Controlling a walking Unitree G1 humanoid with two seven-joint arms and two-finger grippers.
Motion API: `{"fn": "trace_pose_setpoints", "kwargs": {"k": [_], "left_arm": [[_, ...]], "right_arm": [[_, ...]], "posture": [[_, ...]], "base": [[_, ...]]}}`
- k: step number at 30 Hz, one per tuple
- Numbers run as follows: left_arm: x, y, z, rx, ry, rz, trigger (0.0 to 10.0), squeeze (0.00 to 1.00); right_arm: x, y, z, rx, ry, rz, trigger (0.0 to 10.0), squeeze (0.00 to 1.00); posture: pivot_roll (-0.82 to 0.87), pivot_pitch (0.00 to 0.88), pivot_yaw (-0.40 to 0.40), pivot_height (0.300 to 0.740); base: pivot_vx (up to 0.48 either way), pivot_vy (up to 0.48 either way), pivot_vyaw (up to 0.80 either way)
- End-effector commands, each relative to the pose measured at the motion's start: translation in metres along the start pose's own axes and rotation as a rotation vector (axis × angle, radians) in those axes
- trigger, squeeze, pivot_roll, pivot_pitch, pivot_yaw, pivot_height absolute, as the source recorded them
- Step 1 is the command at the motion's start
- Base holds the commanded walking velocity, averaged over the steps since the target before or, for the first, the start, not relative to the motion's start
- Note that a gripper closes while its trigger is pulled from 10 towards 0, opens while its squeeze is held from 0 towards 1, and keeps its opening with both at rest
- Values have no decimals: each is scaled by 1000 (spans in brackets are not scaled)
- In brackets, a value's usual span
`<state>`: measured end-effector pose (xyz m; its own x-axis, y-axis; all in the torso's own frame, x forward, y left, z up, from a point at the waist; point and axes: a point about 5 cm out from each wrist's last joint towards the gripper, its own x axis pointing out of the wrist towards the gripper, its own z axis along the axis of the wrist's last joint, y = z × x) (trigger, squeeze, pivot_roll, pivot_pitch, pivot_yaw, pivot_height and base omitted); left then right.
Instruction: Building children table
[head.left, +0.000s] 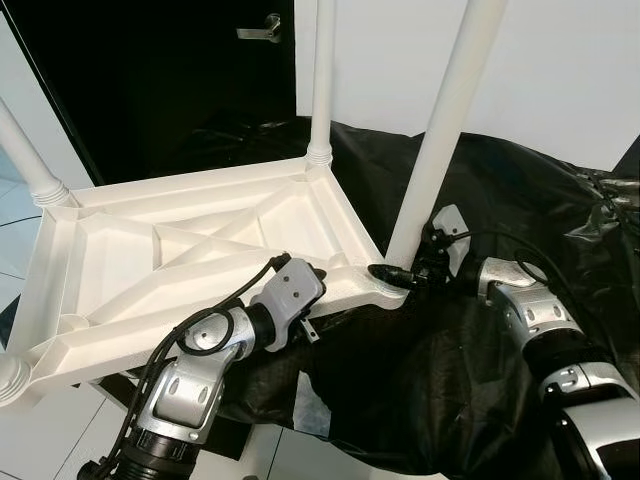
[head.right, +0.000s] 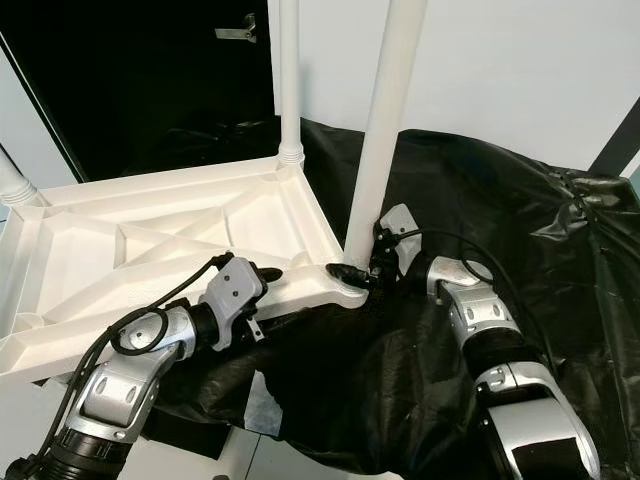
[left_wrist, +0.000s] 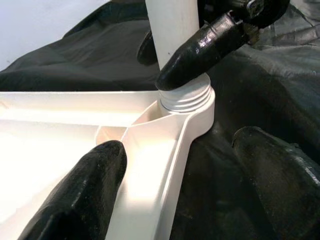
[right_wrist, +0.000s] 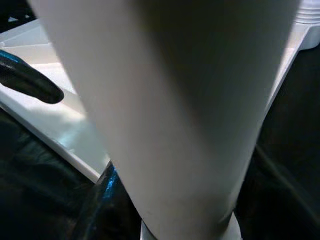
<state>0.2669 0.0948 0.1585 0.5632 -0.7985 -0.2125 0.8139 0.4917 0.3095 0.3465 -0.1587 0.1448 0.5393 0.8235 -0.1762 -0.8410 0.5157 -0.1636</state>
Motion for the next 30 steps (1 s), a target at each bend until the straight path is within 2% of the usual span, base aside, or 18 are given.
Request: {"fn": "trace_pose_setpoints", "kwargs": {"k": [1,8,9,10,12,14,15,16,17,18,19,20,21,23,24,27,29,30], "left_arm": [[0,-4,-2,-15,10,2,10000,0],[2,-9,-7,-24,27,-9,10000,0],[2,-9,-7,-26,29,-9,10000,0],[2,-10,-7,-28,29,-11,10000,0],[2,-10,-7,-28,29,-11,10000,0],[2,-11,-6,-31,24,-14,10000,0],[2,-11,-6,-31,24,-14,10000,0],[3,-11,-4,-32,17,-17,10000,0],[3,-11,-4,-32,17,-17,10000,0],[3,-11,-2,-44,1,-24,10000,0],[3,-11,-2,-44,1,-24,10000,0],[4,-13,0,-65,-11,-36,10000,0],[4,-13,0,-65,-11,-36,10000,0],[6,-19,3,-98,-34,-60,10000,0],[6,-19,3,-98,-34,-60,10000,0],[7,-24,7,-141,-71,-71,10000,0],[7,-24,7,-141,-71,-71,10000,0],[8,-25,8,-165,-77,-61,10000,0]], "right_arm": [[-2,1,-5,-12,45,29,0,0],[-4,2,-14,33,37,-18,0,0],[-3,3,-16,42,30,-55,2000,0],[-3,3,-18,58,20,-103,10000,0],[-3,3,-18,58,20,-103,10000,0],[-2,6,-20,81,-1,-191,10000,0],[-2,6,-20,81,-1,-191,10000,0],[0,8,-21,82,-14,-264,10000,0],[0,8,-21,82,-14,-264,10000,0],[3,13,-21,85,-18,-338,10000,0],[3,13,-21,85,-18,-338,10000,0],[6,17,-23,97,-17,-423,10000,0],[6,17,-23,97,-17,-423,10000,0],[11,26,-27,149,-7,-563,10000,0],[11,26,-27,149,-7,-563,10000,0],[18,37,-28,207,-22,-743,10000,0],[18,37,-28,207,-22,-743,10000,0],[19,39,-28,222,-26,-808,10000,0]], "posture": [[120,0,-73,740],[109,0,-73,740],[104,0,-72,740],[99,0,-71,740],[99,0,-71,740],[89,0,-69,740],[89,0,-69,740],[81,0,-66,740],[81,0,-66,740],[80,0,-66,740],[80,0,-66,740],[74,0,-63,740],[74,0,-63,740],[68,0,-56,740],[68,0,-56,740],[59,0,-48,740],[59,0,-48,740],[60,0,-48,740]], "base": [[0,0,0],[0,0,0],[0,0,0],[0,0,0],[0,0,0],[0,0,0],[0,0,0],[0,0,0],[0,0,0],[0,0,0],[0,0,0],[0,0,0],[0,0,0],[0,0,0],[0,0,0],[0,0,0],[0,0,0],[0,0,0]]}}
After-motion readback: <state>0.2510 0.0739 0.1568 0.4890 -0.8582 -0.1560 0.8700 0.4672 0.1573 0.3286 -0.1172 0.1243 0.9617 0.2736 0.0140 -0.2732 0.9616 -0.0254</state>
